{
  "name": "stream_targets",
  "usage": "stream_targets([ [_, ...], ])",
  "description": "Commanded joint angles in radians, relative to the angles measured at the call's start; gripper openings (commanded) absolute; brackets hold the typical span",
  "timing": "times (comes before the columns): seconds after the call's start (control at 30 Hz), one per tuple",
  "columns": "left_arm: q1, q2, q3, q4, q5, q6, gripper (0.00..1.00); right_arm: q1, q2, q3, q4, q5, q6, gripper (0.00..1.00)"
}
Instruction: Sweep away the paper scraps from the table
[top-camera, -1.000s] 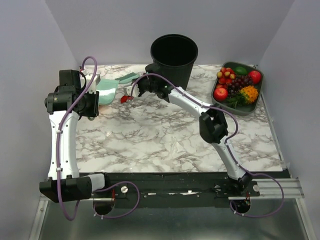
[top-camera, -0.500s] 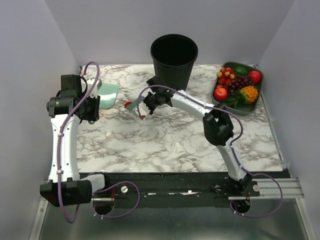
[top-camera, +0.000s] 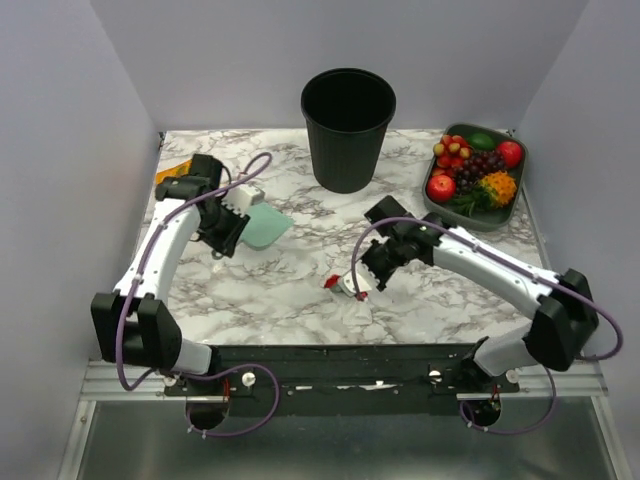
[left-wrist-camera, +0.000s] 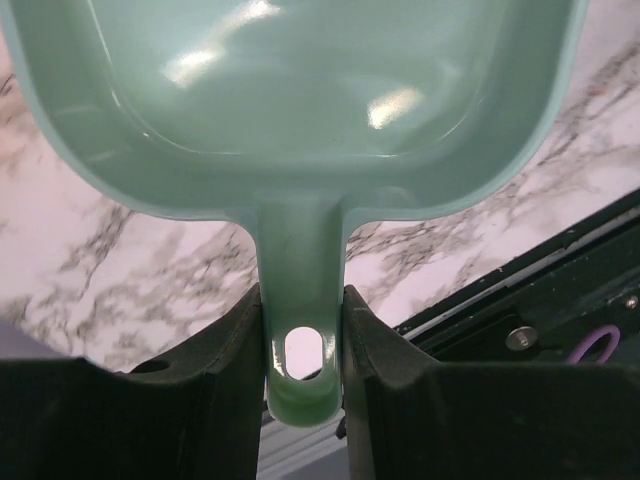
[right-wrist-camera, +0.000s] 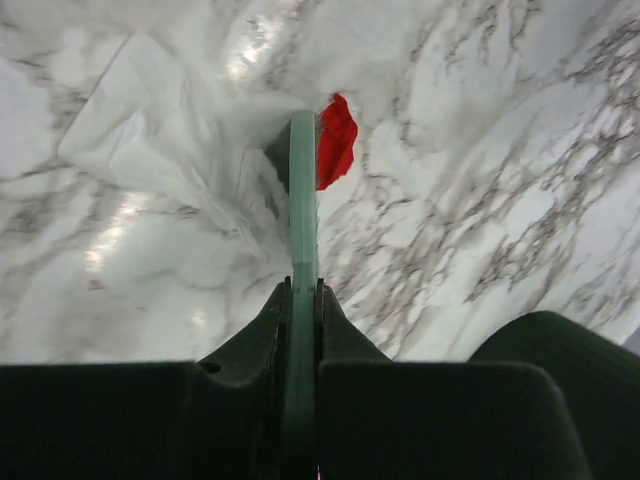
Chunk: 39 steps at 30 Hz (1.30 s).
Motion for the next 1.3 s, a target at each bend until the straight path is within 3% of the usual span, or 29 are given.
stream_targets([
  [0.0,-0.141,0.077,0.006,-0.012,0.031,0.107,0.0,-0.001,-0.198,-0.107,-0.016,0.008,0.194,0.01],
  [0.17,-0.175,0.126,-0.044,-0.012,-0.015,0.175,0.0,-0.007,-0.485,-0.202,0.042,0.049,0.355,0.01],
  [0.27,-0.187,0.085,-0.148,-0.003,-0.038,0.294,0.0,-0.007,-0.553,-0.211,0.047,0.101,0.555,0.0],
  [0.4,-0.199,-0.019,-0.279,-0.013,-0.052,0.477,0.0,-0.007,-0.53,-0.144,-0.008,0.072,0.89,0.01],
  [0.57,-0.247,-0.104,-0.388,-0.032,-0.046,0.555,0.0,-0.007,-0.432,-0.102,-0.068,-0.103,1.115,0.01],
  [0.67,-0.29,-0.158,-0.446,-0.035,-0.03,0.555,0.0,-0.01,-0.398,-0.127,-0.035,-0.175,1.114,0.01],
  [0.87,-0.388,-0.25,-0.559,0.031,-0.075,0.503,0.0,-0.015,-0.296,-0.152,0.094,-0.098,1.101,0.0],
  [1.1,-0.464,-0.215,-0.6,0.143,-0.122,0.38,0.0,-0.053,-0.188,-0.174,0.284,0.165,1.074,0.01],
  [1.27,-0.503,-0.189,-0.598,0.204,-0.132,0.325,0.0,-0.142,-0.177,-0.096,0.314,0.137,1.106,0.01],
])
